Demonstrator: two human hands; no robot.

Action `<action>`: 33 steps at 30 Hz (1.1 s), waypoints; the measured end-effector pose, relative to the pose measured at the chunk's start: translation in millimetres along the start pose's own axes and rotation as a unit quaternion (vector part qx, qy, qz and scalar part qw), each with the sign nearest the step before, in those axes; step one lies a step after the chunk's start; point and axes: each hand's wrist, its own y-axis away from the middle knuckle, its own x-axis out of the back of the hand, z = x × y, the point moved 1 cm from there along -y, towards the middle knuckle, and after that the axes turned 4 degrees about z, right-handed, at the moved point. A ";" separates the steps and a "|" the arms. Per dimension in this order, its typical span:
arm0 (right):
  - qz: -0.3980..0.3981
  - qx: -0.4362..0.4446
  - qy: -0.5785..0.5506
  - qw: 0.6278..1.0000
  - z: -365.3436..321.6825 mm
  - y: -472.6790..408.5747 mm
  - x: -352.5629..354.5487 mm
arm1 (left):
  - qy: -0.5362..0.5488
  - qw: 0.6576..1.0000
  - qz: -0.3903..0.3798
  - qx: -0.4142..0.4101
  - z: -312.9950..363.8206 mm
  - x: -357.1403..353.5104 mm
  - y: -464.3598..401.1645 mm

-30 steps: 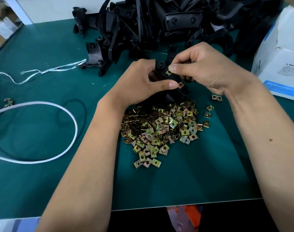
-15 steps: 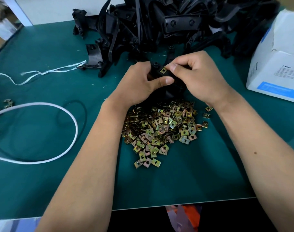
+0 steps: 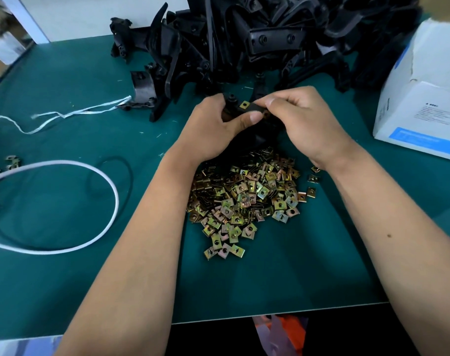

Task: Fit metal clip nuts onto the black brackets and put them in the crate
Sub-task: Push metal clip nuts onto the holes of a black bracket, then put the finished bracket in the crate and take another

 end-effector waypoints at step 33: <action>0.302 0.071 0.109 0.945 3.5 135.0 174.8 | -0.038 0.955 -0.086 -0.281 217.1 -127.5 22.2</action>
